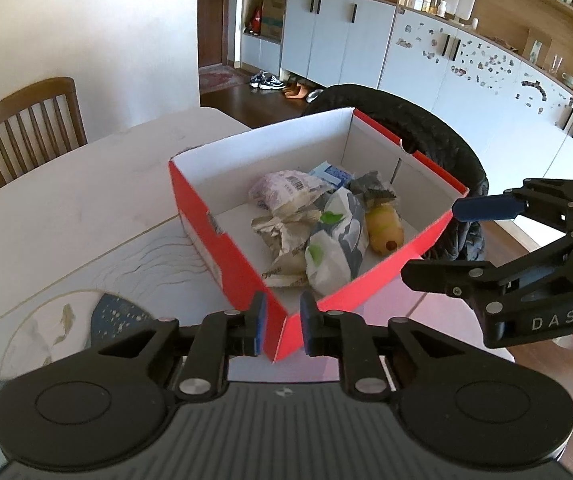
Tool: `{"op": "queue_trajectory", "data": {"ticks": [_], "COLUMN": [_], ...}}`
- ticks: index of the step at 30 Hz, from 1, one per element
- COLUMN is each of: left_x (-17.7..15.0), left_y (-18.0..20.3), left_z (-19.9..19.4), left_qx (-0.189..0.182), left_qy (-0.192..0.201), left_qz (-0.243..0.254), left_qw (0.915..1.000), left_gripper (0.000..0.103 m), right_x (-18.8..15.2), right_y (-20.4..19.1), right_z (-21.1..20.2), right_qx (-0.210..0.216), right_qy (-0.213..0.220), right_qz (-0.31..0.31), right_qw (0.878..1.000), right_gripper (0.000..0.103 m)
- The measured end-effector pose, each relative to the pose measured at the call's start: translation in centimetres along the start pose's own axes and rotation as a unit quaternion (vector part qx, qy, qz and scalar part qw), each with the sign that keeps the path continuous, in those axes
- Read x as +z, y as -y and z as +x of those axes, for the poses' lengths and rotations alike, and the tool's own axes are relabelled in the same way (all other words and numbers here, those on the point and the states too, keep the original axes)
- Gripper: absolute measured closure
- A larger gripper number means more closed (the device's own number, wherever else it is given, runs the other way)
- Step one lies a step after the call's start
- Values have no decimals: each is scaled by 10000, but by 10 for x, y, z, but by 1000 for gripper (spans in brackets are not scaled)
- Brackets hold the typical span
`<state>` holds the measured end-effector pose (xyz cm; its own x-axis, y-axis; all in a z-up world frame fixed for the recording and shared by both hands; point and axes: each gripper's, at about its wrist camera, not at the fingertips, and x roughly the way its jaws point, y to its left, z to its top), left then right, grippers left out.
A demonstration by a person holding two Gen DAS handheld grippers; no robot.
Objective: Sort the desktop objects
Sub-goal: 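Withdraw both grippers from the box back toward the table mat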
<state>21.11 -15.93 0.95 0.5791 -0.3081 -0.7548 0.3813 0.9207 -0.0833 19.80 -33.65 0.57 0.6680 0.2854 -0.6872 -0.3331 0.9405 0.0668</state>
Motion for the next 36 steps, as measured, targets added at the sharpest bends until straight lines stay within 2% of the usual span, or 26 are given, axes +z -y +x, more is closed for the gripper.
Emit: {"op": "queue_trajectory", "data": {"ticks": [6, 7, 9, 10, 11, 13, 15, 16, 19, 22, 27, 36], "left_x": [-24, -28, -36, -40, -43, -51, -60, -63, -76, -88, -111, -151], "left_y": [-17, -20, -27, -31, -34, -42, -51, -54, -67, -80, -102, -141], "left_z": [-18, -20, -25, -27, -30, -35, -39, -41, -48, -52, -60, -52], "left_qx": [-1, 1, 2, 7, 12, 55, 96, 100, 142, 173, 186, 122], "left_qy": [18, 20, 16, 21, 40, 40, 39, 39, 74, 71, 113, -52], "left_qz": [-19, -28, -60, -79, -92, -107, -154, -167, -197, -280, -370, -581], "left_qw": [10000, 10000, 10000, 10000, 9999, 9999, 9998, 9998, 9997, 9994, 9991, 9982], "left_gripper": [76, 72, 51, 34, 31, 31, 25, 18, 14, 0, 0, 0], "right_x": [-10, -12, -14, -15, -16, -17, -18, -17, -15, -14, -10, -4], "right_y": [-30, -35, -45, -48, -53, -62, -71, -75, -89, -103, -129, -173], "right_z": [-4, -3, -2, -3, -2, -1, 1, 2, 6, 10, 23, 54], "right_qx": [-11, -13, 13, 22, 27, 42, 57, 73, 86, 121, 222, 418], "right_qy": [7, 3, -9, -13, -15, -16, -20, -21, -21, -29, -67, -233], "right_qz": [-9, 2, 33, 42, 47, 56, 65, 58, 5, -35, -139, -282], "right_qw": [10000, 10000, 10000, 10000, 10000, 10000, 10000, 10000, 10000, 9999, 9996, 9985], "right_gripper": [15, 15, 15, 15, 14, 14, 14, 14, 14, 14, 14, 14]}}
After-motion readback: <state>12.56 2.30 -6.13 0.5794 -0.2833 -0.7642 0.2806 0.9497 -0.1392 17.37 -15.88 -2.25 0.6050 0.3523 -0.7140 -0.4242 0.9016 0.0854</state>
